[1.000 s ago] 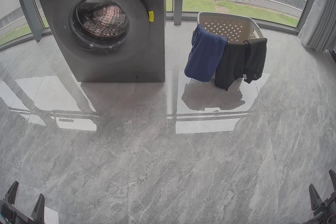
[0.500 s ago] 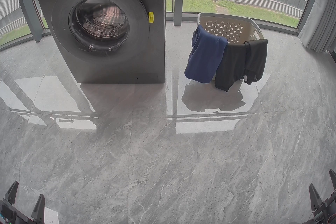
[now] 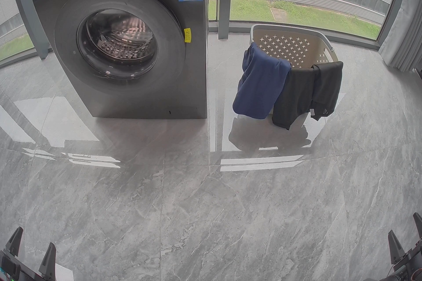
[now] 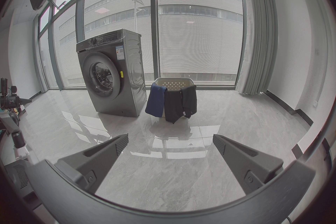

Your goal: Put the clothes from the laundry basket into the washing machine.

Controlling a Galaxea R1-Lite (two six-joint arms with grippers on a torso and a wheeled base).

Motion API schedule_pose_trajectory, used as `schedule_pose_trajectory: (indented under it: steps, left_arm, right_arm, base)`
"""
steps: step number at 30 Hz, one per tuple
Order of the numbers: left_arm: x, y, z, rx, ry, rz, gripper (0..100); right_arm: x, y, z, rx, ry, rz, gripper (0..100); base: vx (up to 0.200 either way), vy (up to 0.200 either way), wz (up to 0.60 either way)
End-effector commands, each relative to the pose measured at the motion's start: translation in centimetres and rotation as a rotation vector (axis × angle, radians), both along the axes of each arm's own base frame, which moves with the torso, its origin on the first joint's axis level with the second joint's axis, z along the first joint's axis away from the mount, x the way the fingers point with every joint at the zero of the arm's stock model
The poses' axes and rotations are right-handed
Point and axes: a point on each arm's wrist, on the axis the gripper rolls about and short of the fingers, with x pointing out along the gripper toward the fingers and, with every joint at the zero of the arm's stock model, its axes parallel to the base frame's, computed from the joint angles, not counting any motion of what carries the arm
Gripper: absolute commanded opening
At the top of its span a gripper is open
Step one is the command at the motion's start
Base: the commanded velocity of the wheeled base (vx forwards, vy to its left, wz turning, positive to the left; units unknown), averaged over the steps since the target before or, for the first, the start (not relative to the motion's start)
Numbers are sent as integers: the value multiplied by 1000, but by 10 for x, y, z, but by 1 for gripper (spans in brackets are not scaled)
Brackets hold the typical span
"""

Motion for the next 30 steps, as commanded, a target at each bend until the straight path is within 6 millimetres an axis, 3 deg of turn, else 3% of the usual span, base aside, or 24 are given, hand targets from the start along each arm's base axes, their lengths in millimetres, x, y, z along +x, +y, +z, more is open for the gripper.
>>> schedule_pose_trajectory:
  steps: [1,19,25,30]
  left_arm:
    - [0,0,-5,0,1,0,100]
    - [0,0,-5,-3,3,0,100]
    - [0,0,-5,-3,3,2,100]
    - [0,0,-5,-1,3,2,100]
  right_arm:
    - [0,0,-5,-1,1,0,100]
    - [0,0,-5,-1,2,3,100]
    - [0,0,-5,-1,2,3,100]
    - [0,0,-5,-1,2,3,100]
  base:
    - [200,0,0]
    - [200,0,0]
    - [0,0,0]
    - [0,-200,0]
